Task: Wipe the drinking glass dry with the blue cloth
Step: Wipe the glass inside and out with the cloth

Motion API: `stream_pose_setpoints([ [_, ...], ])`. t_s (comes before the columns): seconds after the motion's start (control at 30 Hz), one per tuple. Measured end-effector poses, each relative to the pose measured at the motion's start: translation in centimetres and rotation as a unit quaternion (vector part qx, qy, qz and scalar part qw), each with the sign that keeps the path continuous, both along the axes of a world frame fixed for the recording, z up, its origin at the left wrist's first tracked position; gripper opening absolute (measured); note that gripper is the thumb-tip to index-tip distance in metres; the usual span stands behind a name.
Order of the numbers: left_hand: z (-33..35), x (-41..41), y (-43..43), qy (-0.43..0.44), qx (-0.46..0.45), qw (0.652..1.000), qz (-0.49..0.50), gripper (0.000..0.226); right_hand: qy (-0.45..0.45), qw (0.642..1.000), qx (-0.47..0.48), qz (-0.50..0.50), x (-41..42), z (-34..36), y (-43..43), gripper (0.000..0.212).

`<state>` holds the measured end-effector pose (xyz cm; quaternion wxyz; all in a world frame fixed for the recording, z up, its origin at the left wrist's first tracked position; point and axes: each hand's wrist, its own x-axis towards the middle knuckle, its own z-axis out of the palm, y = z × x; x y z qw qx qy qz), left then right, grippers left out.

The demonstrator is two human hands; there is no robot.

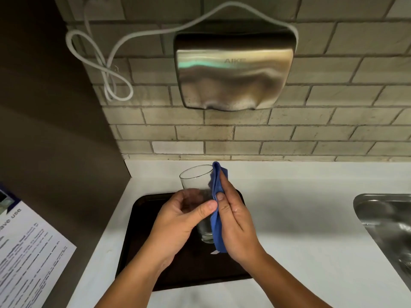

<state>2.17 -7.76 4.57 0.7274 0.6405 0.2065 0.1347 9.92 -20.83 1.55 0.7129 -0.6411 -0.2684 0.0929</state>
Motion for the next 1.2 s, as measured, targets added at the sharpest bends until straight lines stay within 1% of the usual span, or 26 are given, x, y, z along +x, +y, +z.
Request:
stream_pose_setpoints([
  [0.07, 0.4, 0.0, 0.0, -0.007, -0.015, 1.0, -0.006, 0.064, 0.004, 1.0, 0.011, 0.011, 0.2, 0.2, -0.2, 0.049],
  [0.13, 0.8, 0.1, 0.1, -0.011, -0.041, 0.999, -0.014, 0.067, 0.046, 0.998, 0.021, 0.031, 0.5, 0.6, -0.5, 0.047],
  [0.23, 1.3, 0.1, 0.5, -0.023, -0.076, 0.996, -0.03, 0.066, 0.118, 0.99, 0.036, 0.061, 1.0, 2.0, -1.1, 0.044],
  [0.33, 1.5, 0.2, 0.5, -0.039, -0.091, 0.995, -0.024, 0.066, 0.163, 0.982, 0.051, 0.085, 1.2, 2.8, -1.2, 0.064],
  [0.4, 1.4, 0.3, 0.3, -0.044, -0.083, 0.996, -0.011, 0.056, 0.16, 0.982, 0.059, 0.079, 1.1, 2.7, -1.0, 0.061],
  [0.53, 1.3, 0.7, -0.3, -0.07, -0.019, 0.996, 0.044, 0.049, 0.124, 0.99, 0.054, 0.045, 1.1, 2.3, -0.8, 0.05],
  [0.6, 1.1, 0.8, -0.4, -0.079, 0.024, 0.995, 0.055, 0.049, 0.105, 0.993, 0.052, 0.016, 1.1, 2.2, -0.6, 0.059],
  [0.63, 1.1, 0.8, -0.4, -0.079, 0.044, 0.994, 0.054, 0.052, 0.089, 0.995, 0.049, 0.013, 1.0, 2.1, -0.5, 0.064],
  [0.67, 1.0, 0.8, -0.6, -0.072, 0.06, 0.994, 0.049, 0.057, 0.066, 0.997, 0.045, 0.008, 1.1, 2.0, -0.3, 0.062],
  [0.73, 0.9, 0.9, -0.8, -0.049, 0.068, 0.996, 0.037, 0.072, 0.026, 1.0, 0.017, 0.002, 1.0, 1.8, -0.1, 0.049],
  [0.77, 0.9, 0.9, -0.7, -0.04, 0.057, 0.997, 0.036, 0.076, 0.018, 1.0, 0.007, 0.003, 1.0, 1.8, 0.0, 0.046],
  [0.8, 0.9, 1.0, -0.6, -0.035, 0.038, 0.998, 0.035, 0.078, 0.018, 1.0, 0.002, 0.005, 1.1, 1.7, 0.1, 0.046],
  [0.87, 1.0, 1.0, -0.2, -0.033, -0.008, 0.999, 0.029, 0.073, 0.032, 0.999, 0.003, 0.01, 1.3, 1.8, 0.1, 0.047],
  [0.93, 1.0, 1.0, 0.1, -0.034, -0.05, 0.998, 0.014, 0.067, 0.066, 0.998, 0.002, 0.024, 1.5, 2.3, 0.1, 0.044],
  [1.0, 0.9, 1.0, 0.3, -0.028, -0.08, 0.996, 0.001, 0.066, 0.096, 0.995, -0.007, 0.031, 1.7, 2.6, 0.0, 0.043],
  [1.1, 0.9, 1.1, 0.6, -0.017, -0.063, 0.998, -0.005, 0.062, 0.127, 0.992, -0.008, 0.024, 2.2, 2.0, -0.1, 0.043],
  [1.2, 1.1, 1.2, 0.7, -0.009, 0.011, 1.0, -0.01, 0.049, 0.146, 0.989, -0.008, 0.018, 2.6, 1.4, -0.1, 0.042],
])
